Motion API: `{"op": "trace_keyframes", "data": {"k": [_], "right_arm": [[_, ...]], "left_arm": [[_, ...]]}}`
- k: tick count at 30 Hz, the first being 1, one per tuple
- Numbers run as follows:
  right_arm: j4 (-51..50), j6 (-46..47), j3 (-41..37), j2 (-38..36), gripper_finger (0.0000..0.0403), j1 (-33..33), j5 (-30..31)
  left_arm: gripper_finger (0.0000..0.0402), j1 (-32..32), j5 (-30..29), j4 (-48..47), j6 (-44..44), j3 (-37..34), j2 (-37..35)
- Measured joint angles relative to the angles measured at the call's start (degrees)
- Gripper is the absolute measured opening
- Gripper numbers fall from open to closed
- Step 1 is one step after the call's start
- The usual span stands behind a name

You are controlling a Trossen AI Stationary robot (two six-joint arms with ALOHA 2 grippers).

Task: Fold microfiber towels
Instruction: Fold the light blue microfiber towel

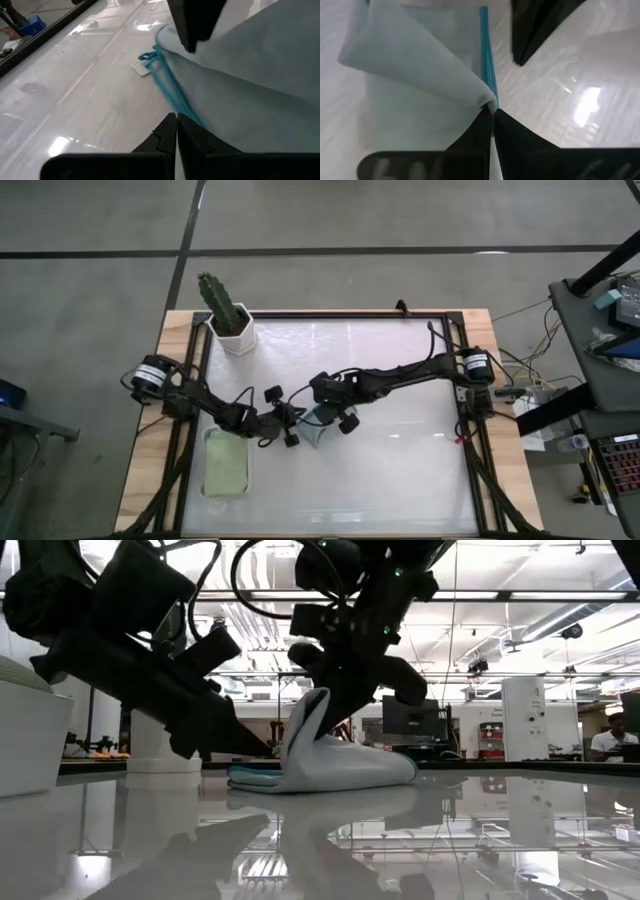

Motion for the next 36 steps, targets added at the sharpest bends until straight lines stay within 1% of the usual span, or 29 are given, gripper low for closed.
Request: {"op": "trace_keyframes", "data": {"k": [11,16,20,23,29,33,36], "right_arm": [[3.05,0.25,-0.30,0.46,0.0009,-0.74,-0.33],[5.04,0.90,-0.35,3.11,0.0009,-1.38,0.28],[5.83,2.53,-0.16,5.18,0.0013,-1.80,4.13],[6.19,4.79,-0.15,5.75,0.0027,-2.35,4.18],[6.05,8.70,-0.13,5.36,0.0073,-2.79,4.38],[4.72,10.53,-0.13,2.71,0.0104,-2.77,4.35],[1.96,12.64,-0.13,0.31,0.0119,-2.77,4.34]], "left_arm": [[0.0000,-0.24,-0.17,-0.34,1.16,-0.02,-3.84],[0.0000,-1.53,-0.22,-0.53,3.85,-0.07,-9.46],[0.0000,-2.79,-0.23,-3.31,4.75,-0.07,-14.49],[0.0000,-3.59,-0.24,-5.44,4.90,-0.07,-17.54],[0.0000,-4.73,-0.24,-8.04,5.05,-0.11,-20.02],[0.0000,-5.48,-0.22,-8.77,4.74,-0.11,-20.32],[0.0000,-6.04,-0.19,-9.10,4.51,-0.11,-20.31]]}}
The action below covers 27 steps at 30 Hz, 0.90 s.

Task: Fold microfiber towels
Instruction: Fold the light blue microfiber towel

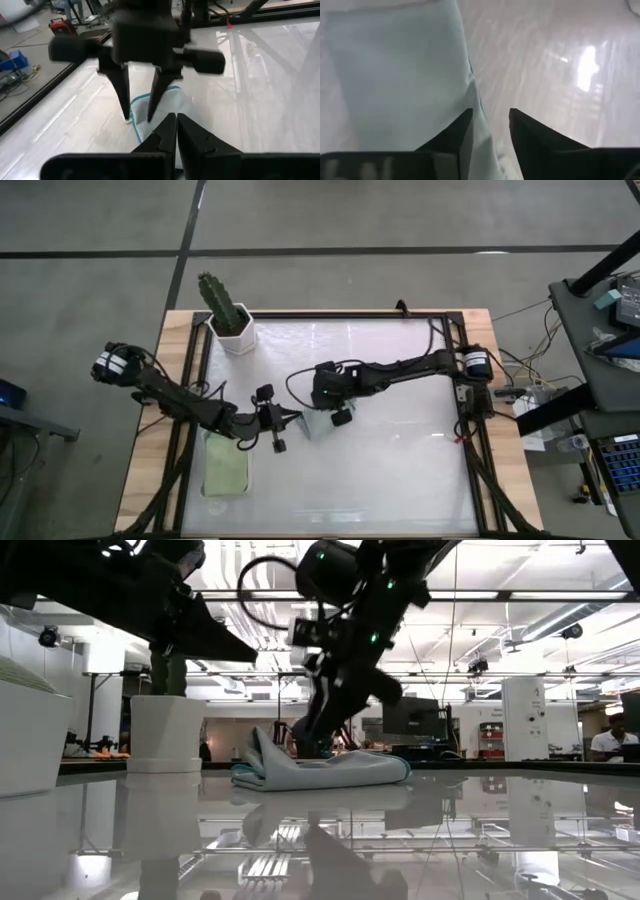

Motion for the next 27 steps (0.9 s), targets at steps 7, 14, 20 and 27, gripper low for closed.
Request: {"op": "trace_keyframes", "data": {"k": [7,14,20,27], "right_arm": [[-1.15,9.38,-4.20,-6.75,0.0116,0.72,0.02],[21.53,17.99,-16.90,-9.84,0.0067,2.40,-0.11],[44.43,24.42,-27.91,-7.90,0.0024,2.40,6.01],[57.96,29.01,-35.82,-7.66,0.0009,2.38,11.01]], "left_arm": [[0.0000,-0.19,0.06,0.69,-3.47,0.00,2.67],[0.0000,0.16,0.06,7.58,-4.56,1.70,10.78],[0.0000,1.17,-1.73,7.89,-4.55,5.38,17.95],[0.0000,2.70,-7.19,7.94,-4.70,7.21,22.58]]}}
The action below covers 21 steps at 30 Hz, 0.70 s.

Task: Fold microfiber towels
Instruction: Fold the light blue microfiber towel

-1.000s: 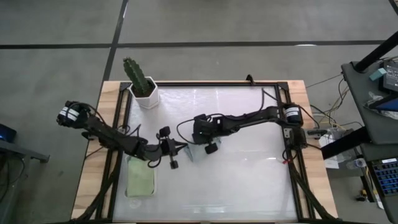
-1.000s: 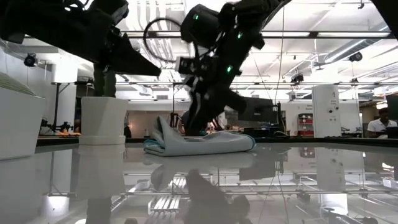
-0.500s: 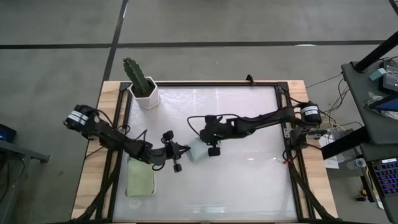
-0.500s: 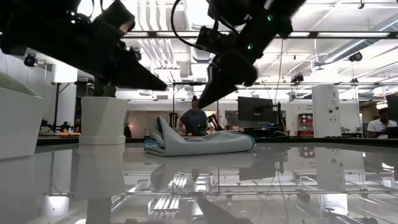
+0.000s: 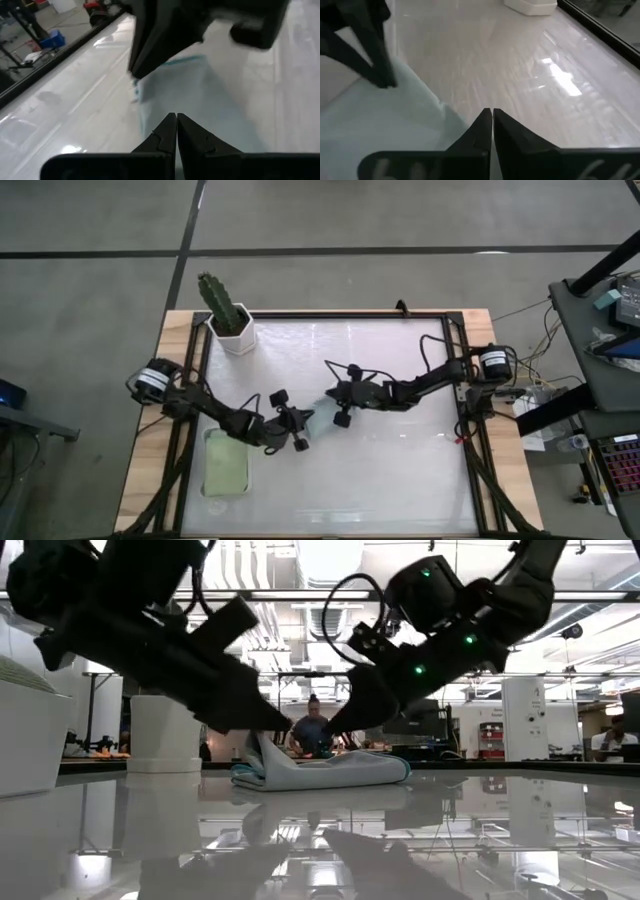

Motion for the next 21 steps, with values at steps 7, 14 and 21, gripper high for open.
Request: {"op": "trace_keyframes", "data": {"k": [7,14,21], "right_arm": [[0.70,0.23,-1.84,0.07,0.0009,-0.02,2.94],[1.53,0.25,-2.74,0.11,0.0009,-0.10,4.30],[12.47,2.38,-3.61,5.03,0.0009,-0.11,2.62]], "left_arm": [[0.0000,1.60,-0.42,-2.12,-2.96,0.03,1.62],[0.0000,1.83,-0.26,-4.77,-4.51,-0.04,1.89],[0.0000,1.83,-0.04,-5.06,-4.62,-0.13,1.91]]}}
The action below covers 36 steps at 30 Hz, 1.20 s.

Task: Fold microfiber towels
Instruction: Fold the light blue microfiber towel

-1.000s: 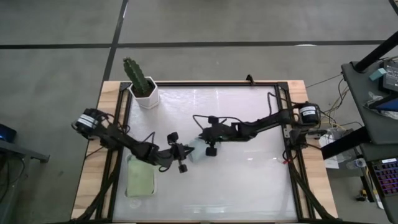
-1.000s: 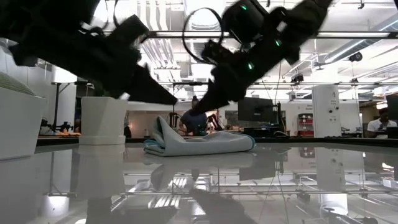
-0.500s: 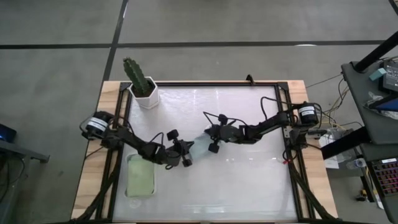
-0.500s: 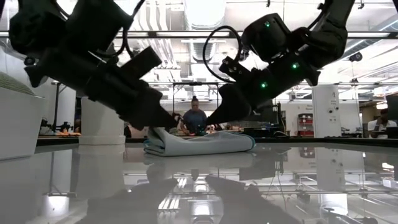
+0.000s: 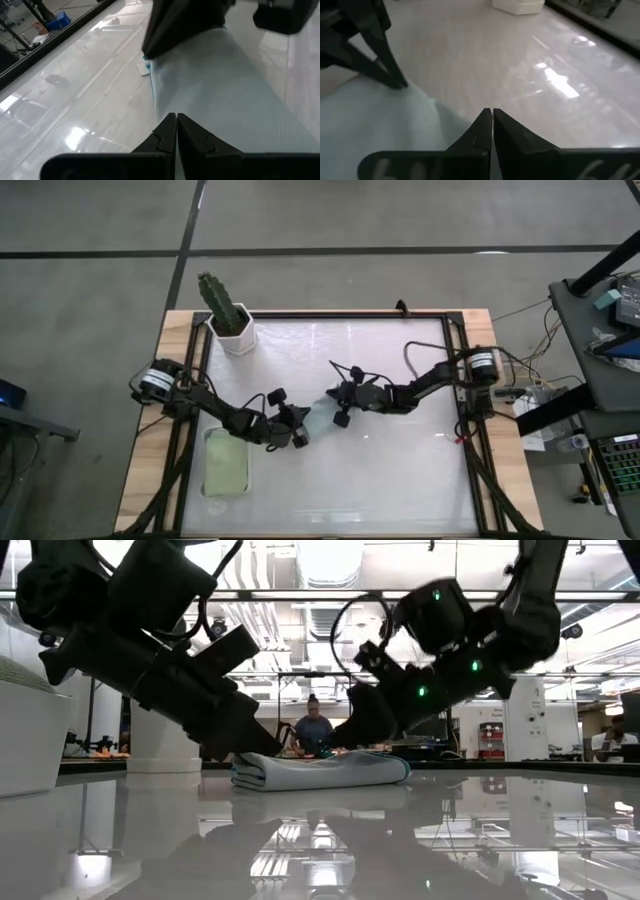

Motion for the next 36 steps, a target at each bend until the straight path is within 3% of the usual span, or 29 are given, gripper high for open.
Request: {"op": "trace_keyframes", "data": {"k": [4,10,23,30,36], "right_arm": [[3.75,1.80,0.48,4.87,0.0009,0.00,-0.25],[3.63,1.90,0.66,6.23,0.0009,0.00,1.06],[-3.01,0.75,-0.13,0.86,0.0009,-0.60,3.11],[-5.38,1.94,-0.17,-4.57,0.0009,0.25,-0.04],[-2.51,2.95,-0.17,-4.27,0.0009,1.53,-2.11]], "left_arm": [[0.0000,0.03,0.04,-1.07,-1.45,0.00,0.00],[0.0000,0.36,0.08,-5.44,-5.60,-0.07,0.00],[0.0000,0.37,0.08,-6.63,-6.66,0.04,-0.31],[0.0000,0.22,1.03,-6.66,-4.31,0.51,-3.66],[0.0000,0.13,3.34,-6.56,-3.84,0.88,-5.85]]}}
